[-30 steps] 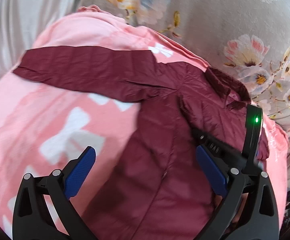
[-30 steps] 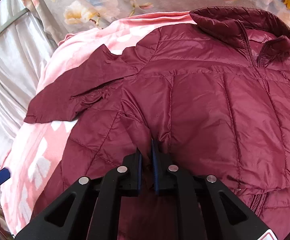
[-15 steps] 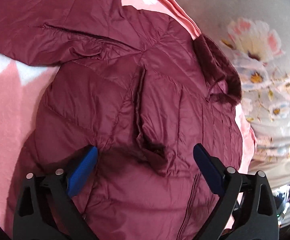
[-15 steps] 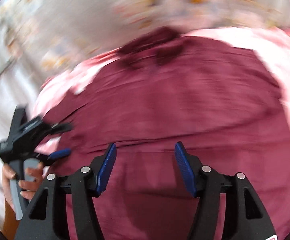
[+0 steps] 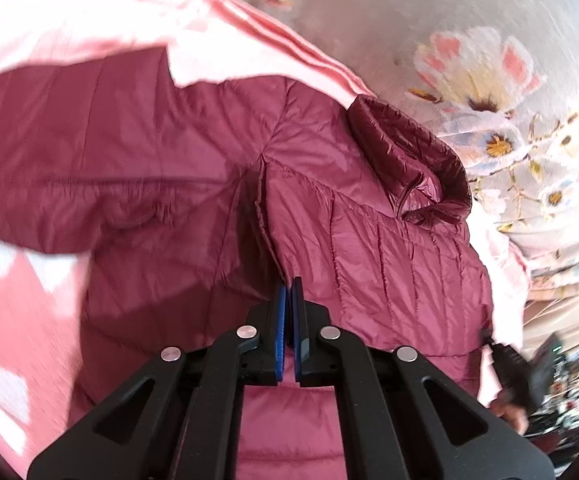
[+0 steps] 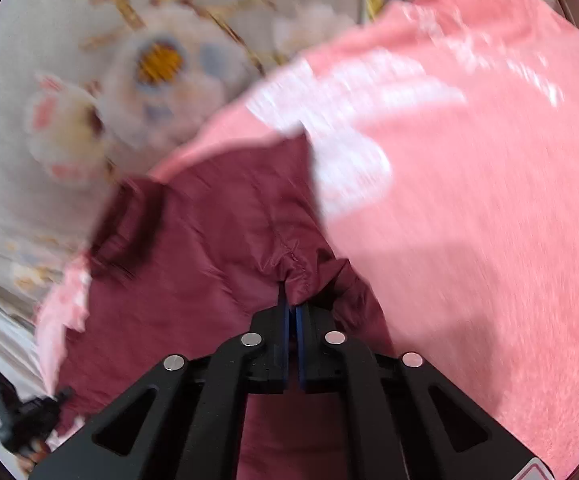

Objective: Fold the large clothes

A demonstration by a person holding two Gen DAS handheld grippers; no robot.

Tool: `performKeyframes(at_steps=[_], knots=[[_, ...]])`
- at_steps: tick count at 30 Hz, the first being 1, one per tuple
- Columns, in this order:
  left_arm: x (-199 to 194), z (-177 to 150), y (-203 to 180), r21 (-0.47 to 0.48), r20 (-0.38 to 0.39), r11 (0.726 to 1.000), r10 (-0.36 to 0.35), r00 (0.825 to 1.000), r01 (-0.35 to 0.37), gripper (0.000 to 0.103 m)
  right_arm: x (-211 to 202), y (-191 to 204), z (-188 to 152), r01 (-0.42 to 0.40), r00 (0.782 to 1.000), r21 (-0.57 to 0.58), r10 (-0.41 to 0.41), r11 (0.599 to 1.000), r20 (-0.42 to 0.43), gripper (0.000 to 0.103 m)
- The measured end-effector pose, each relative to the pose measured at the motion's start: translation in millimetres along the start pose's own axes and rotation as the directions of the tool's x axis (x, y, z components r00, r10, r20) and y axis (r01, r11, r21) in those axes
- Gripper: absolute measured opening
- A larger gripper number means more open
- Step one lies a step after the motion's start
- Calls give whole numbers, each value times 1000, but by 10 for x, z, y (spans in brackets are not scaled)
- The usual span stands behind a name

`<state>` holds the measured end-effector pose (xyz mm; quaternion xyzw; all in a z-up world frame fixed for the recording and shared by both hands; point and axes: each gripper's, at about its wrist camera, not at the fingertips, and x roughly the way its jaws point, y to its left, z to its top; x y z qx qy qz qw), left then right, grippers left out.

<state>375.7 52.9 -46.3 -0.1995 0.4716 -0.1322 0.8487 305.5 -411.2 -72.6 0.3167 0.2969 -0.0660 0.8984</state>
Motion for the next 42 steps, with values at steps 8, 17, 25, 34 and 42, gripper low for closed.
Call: performKeyframes(at_steps=[8, 17, 25, 34, 42], knots=[[420, -267, 104, 70, -31, 992, 105, 994, -103, 1, 314, -233, -205, 113, 990, -27, -115, 993, -83, 1], [398, -410, 171, 99, 92, 992, 64, 994, -73, 3, 300, -208, -281, 165, 981, -80, -172, 983, -88, 0], [354, -448, 174, 87, 119, 995, 31, 992, -42, 4, -267, 879, -536, 91, 996, -297, -89, 950, 19, 9], [347, -454, 197, 74, 121, 997, 16, 993, -25, 4, 532, 1636, -1162, -19, 978, -456, -78, 890, -192, 0], [352, -441, 224, 55, 118, 998, -14, 993, 7, 5, 709, 1552, -1503, 38, 976, -514, -143, 857, -167, 0]])
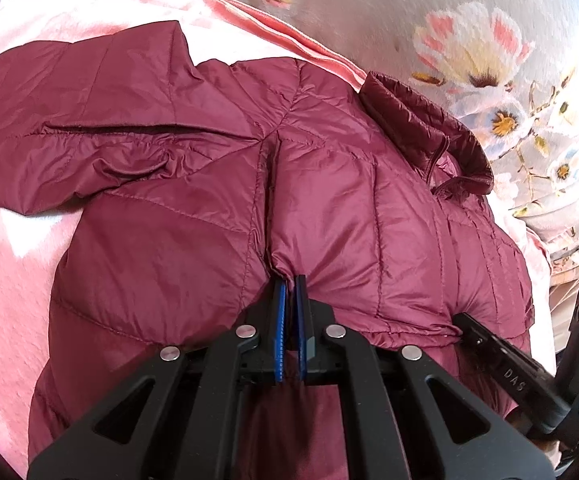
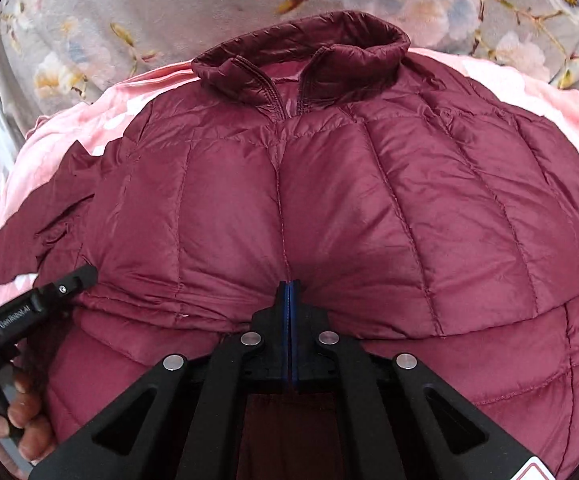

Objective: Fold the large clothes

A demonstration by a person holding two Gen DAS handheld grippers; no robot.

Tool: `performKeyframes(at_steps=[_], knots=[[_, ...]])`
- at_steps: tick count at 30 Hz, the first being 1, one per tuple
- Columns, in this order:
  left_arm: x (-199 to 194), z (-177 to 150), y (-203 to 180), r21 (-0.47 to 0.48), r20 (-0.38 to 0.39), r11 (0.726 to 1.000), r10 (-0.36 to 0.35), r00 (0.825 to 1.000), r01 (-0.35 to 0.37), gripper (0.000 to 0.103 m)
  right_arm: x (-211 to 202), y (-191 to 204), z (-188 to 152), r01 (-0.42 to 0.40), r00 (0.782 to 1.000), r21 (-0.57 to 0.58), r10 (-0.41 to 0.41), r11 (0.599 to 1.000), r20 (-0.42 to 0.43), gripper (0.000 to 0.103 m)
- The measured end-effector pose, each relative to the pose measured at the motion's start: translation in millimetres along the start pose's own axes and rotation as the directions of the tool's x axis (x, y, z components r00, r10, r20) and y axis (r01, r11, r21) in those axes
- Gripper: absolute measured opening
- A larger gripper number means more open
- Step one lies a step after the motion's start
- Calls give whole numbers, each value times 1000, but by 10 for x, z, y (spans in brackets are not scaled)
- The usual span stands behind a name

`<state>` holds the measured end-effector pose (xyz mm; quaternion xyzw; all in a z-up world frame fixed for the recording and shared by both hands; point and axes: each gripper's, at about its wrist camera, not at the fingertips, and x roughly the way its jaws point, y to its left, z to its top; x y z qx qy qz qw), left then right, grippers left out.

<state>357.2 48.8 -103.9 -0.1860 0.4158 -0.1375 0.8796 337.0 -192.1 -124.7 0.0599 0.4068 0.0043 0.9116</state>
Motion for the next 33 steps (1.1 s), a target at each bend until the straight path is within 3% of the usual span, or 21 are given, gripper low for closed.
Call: performKeyframes(at_steps=[10, 14, 16, 18, 21, 23, 27, 29, 33], knots=[[2, 6, 35, -31, 3, 999, -33, 999, 33, 5, 17, 51, 10, 34, 999, -27, -33, 999, 8, 0], [-268, 32, 230, -134, 29, 985, -102, 994, 105, 11, 22, 81, 24, 53, 999, -40, -52, 998, 9, 0], [-531, 46, 429, -169, 66, 979, -109, 992, 119, 20, 22, 80, 23, 54, 999, -41, -54, 998, 9, 0], [-831, 100, 709, -200, 117, 977, -57, 991, 80, 46, 20, 81, 20, 54, 999, -40, -53, 998, 9, 0], [-1291, 263, 1331, -295, 191, 955, 71, 979, -11, 58, 24, 101, 21, 60, 998, -44, -60, 997, 10, 0], [-1548, 381, 1798, -374, 219, 923, 187, 958, -95, 59, 25, 119, 21, 69, 998, -51, -69, 996, 12, 0], [-1976, 561, 2796, -557, 235, 807, 381, 894, -198, 59, 23, 131, 17, 78, 997, -57, -77, 995, 15, 0], [-2067, 619, 3201, -623, 230, 761, 402, 886, -183, 59, 23, 138, 16, 82, 997, -59, -81, 995, 16, 0], [-2019, 660, 3628, -703, 219, 700, 379, 899, -125, 59, 26, 156, 14, 93, 996, -68, -92, 993, 18, 0]])
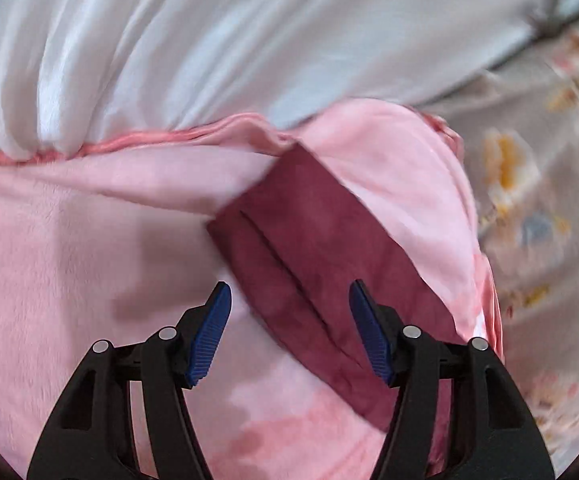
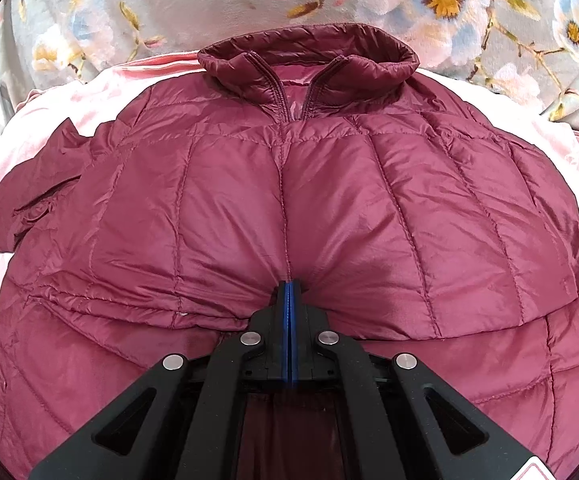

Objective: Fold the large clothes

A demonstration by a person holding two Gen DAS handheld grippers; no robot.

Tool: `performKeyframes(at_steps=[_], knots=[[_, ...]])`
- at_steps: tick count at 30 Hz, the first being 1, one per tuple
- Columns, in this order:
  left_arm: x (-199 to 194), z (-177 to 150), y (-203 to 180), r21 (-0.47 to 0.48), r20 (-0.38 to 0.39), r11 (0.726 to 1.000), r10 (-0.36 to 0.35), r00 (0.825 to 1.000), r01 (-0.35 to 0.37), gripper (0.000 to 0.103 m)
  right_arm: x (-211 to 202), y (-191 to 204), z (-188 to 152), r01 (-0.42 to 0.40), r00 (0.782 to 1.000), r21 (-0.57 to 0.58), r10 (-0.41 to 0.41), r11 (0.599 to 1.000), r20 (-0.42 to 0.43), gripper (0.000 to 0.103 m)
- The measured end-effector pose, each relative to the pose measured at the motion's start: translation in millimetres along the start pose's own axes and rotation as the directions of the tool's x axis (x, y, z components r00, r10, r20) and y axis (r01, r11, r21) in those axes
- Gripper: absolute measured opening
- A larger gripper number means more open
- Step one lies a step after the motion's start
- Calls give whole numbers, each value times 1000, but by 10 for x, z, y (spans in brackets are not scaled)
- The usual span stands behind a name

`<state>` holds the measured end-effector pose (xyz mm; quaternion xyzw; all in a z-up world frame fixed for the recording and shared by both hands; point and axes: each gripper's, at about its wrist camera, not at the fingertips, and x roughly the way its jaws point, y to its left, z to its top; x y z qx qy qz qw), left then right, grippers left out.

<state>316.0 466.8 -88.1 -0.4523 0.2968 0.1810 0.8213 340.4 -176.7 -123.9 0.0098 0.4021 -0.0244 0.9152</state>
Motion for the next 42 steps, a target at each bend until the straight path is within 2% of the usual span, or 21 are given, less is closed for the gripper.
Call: performKeyframes(at_steps=[4, 5, 6, 8, 11, 14, 17, 20, 22, 24, 25, 26, 29, 32, 35, 38, 42], knots=[[166, 59, 45, -54, -14, 997, -57, 998, 56, 54, 0, 5, -1, 4, 1000, -1, -4, 1000, 1, 0], [185, 57, 55, -49, -19, 997, -59, 998, 58, 46, 0, 4, -2, 4, 1000, -1, -4, 1000, 1, 0], [188, 56, 26, -43, -26, 997, -63, 998, 62, 26, 0, 6, -1, 5, 1000, -3, -5, 1000, 1, 0], [220, 30, -68, -26, -44, 997, -74, 996, 73, 5, 1, 9, 0, 8, 1000, -4, -8, 1000, 1, 0], [5, -16, -370, 74, -3, 993, -96, 995, 96, 3, 4, 13, 1, 11, 1000, -6, -11, 1000, 2, 0], [-274, -144, -943, 229, 22, 962, -157, 987, 148, 2, 4, 9, 1, 12, 1000, -7, -12, 1000, 2, 0], [-579, -378, -1573, 359, 12, 902, -261, 965, 240, 1, 3, 6, 0, 8, 1000, -3, -8, 1000, 3, 0], [-898, -831, -2349, 508, -46, 791, -369, 928, 340, 1, -1, -9, 1, -3, 1000, 8, 3, 1000, 5, 0], [-1044, -1152, -2759, 569, -102, 719, -419, 902, 398, 1, -26, -51, -1, -23, 1000, 30, 22, 999, 13, 0], [-1148, -1527, -3153, 599, -189, 645, -462, 867, 474, 1, -115, -152, -4, -43, 998, 83, 40, 996, 38, 1], [-1169, -1667, -3276, 603, -217, 625, -469, 856, 496, 1, -263, -233, -16, -53, 996, 115, 45, 992, 74, 4], [-1184, -1898, -3459, 606, -267, 592, -477, 837, 531, 1, -387, -292, -29, -65, 994, 132, 52, 989, 100, 5], [-1189, -2472, -3739, 614, -362, 531, -467, 807, 583, 1, -754, -490, -85, -96, 987, 176, 70, 980, 146, 6], [-1075, -3021, -3910, 613, -438, 499, -432, 788, 613, 1, -1010, -686, -167, -99, 986, 195, 69, 976, 153, 7], [-904, -3511, -4006, 596, -508, 489, -385, 771, 637, 1, -1144, -843, -276, -98, 986, 205, 67, 974, 154, 8], [-724, -3900, -4039, 585, -556, 490, -339, 759, 647, 1, -1211, -961, -379, -98, 987, 220, 67, 971, 143, 8], [-476, -4311, -3949, 582, -602, 502, -262, 754, 640, 1, -1230, -998, -477, -97, 989, 225, 68, 969, 132, 8]])
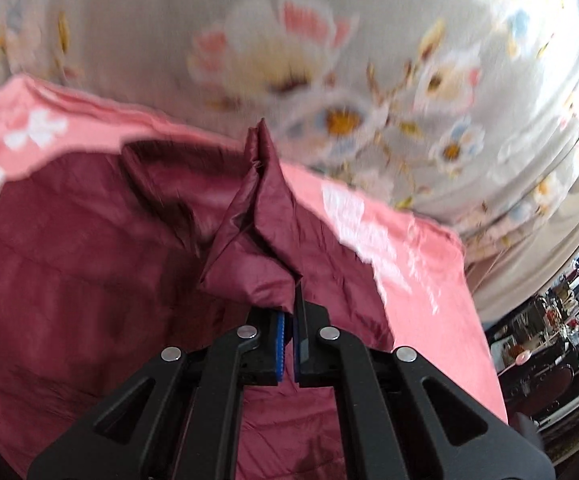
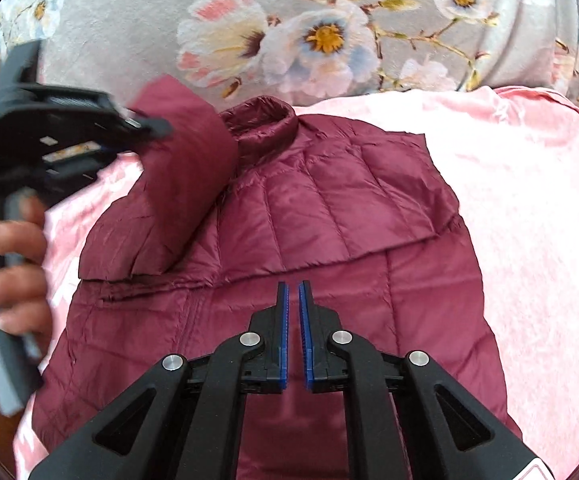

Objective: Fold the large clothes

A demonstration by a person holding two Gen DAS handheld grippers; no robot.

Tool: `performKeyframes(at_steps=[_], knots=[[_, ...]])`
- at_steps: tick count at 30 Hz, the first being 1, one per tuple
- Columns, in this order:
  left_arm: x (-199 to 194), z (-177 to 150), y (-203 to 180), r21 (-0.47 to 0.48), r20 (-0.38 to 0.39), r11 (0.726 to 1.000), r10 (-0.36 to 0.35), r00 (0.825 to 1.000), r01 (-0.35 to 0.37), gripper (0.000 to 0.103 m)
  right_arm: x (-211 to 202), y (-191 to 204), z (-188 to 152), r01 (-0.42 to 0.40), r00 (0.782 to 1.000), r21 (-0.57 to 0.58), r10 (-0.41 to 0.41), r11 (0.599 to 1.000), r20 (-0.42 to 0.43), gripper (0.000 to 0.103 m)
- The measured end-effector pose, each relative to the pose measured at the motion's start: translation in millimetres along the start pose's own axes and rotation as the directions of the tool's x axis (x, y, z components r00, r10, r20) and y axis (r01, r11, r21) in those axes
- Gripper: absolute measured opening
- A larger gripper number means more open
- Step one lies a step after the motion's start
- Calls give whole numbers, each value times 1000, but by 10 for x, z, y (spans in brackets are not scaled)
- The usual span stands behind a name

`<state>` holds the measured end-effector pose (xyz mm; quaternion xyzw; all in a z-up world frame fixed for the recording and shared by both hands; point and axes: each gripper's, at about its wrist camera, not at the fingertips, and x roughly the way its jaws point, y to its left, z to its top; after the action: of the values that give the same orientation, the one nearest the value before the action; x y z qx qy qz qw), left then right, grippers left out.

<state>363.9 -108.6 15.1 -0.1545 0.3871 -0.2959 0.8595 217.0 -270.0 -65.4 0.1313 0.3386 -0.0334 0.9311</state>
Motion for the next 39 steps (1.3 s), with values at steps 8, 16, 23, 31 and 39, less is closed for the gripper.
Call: performKeyframes(at_steps=[8, 16, 23, 31, 39], knots=[[452, -277, 127, -92, -56, 995, -39, 998, 34, 14, 73, -50, -117, 33, 999, -9, -33, 999, -23, 20], [-83, -227, 422, -140, 55, 982, -118, 991, 125, 76, 75, -63, 100, -15, 1000, 5, 15, 1000, 23, 66], [-849, -282, 1385, -244, 125, 969, 62, 990, -30, 79, 358, -303, 341, -65, 998, 130, 67, 989, -5, 66], [-1086, -611, 2422, -541, 94, 841, 85, 992, -21, 76, 688, -467, 429, -14, 998, 200, 26, 980, -59, 62], [-843, -650, 2743, -664, 73, 747, 45, 996, 15, 56, 790, -249, 640, -64, 994, 171, 78, 983, -73, 3]])
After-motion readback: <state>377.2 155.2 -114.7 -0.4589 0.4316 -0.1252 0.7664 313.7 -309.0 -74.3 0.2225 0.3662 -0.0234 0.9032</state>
